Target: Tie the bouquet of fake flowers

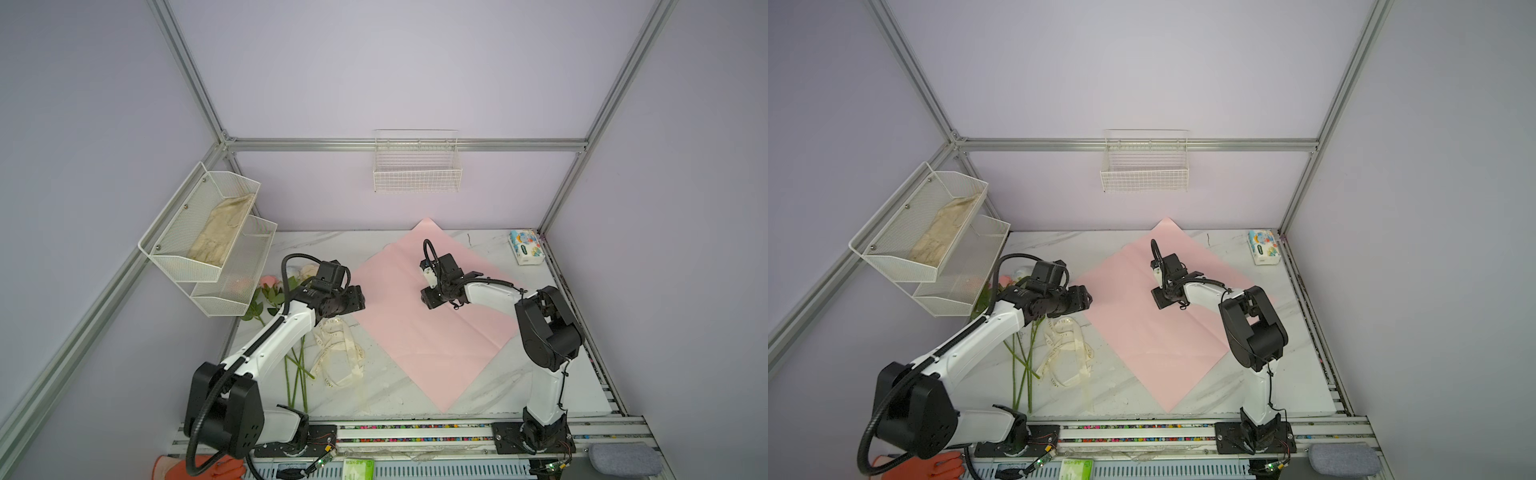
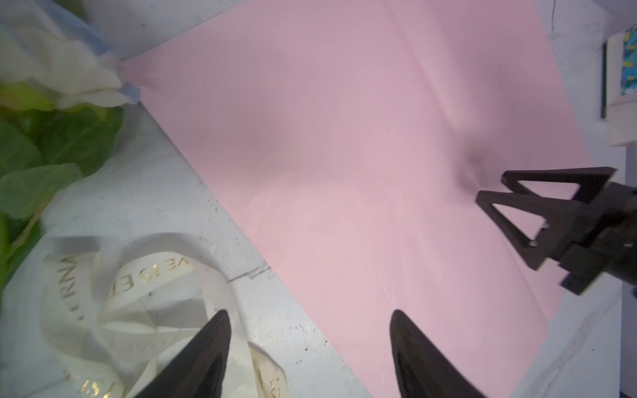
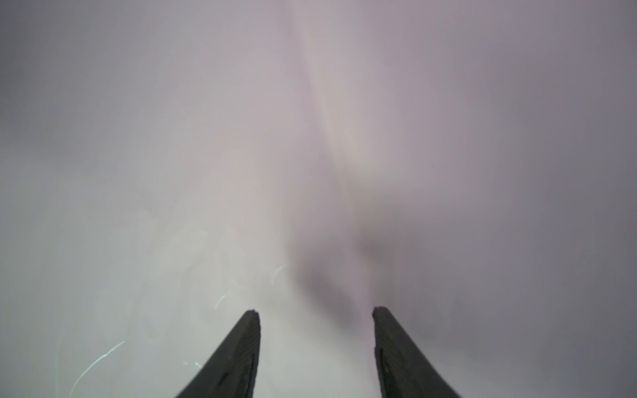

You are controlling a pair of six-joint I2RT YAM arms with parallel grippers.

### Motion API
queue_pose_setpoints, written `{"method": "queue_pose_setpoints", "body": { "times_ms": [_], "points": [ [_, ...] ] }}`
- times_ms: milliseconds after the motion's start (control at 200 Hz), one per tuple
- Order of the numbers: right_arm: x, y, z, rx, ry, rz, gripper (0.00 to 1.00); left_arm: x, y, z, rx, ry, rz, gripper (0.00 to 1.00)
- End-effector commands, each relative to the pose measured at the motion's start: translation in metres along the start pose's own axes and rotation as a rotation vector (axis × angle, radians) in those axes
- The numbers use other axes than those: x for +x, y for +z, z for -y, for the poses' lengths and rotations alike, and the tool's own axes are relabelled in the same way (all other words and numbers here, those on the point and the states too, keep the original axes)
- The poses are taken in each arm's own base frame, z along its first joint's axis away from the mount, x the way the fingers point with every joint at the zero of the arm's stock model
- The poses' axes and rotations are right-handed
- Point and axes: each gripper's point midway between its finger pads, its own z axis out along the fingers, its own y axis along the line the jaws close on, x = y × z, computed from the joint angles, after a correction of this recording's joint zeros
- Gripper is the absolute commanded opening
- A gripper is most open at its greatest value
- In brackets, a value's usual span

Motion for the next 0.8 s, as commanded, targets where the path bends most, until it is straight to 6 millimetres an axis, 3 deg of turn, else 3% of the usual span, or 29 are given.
{"method": "queue_pose_setpoints", "body": {
  "times_ms": [0,135,255,505,700,795],
  "points": [
    [0.009,-0.019,0.071,0.080,0.343,0.025,0.58,-0.060,0.008,0.055,0.173,0.125,0.060,0.71],
    [0.033,-0.029,0.146,0.159,0.576,0.015,0.59,-0.073,0.050,0.060,0.161,0.124,-0.007,0.67],
    [0.044,-0.028,0.181,0.227,0.616,0.002,0.61,-0.069,0.071,0.052,0.130,0.113,-0.038,0.67],
    [0.058,-0.006,0.199,0.281,0.579,-0.069,0.61,-0.017,0.102,0.028,0.097,0.043,-0.155,0.61],
    [0.063,0.010,0.203,0.282,0.519,-0.098,0.59,0.026,0.110,0.012,0.069,-0.014,-0.216,0.56],
    [0.058,0.007,0.205,0.286,0.513,-0.097,0.59,0.041,0.108,0.007,0.066,-0.031,-0.226,0.54]
  ]
}}
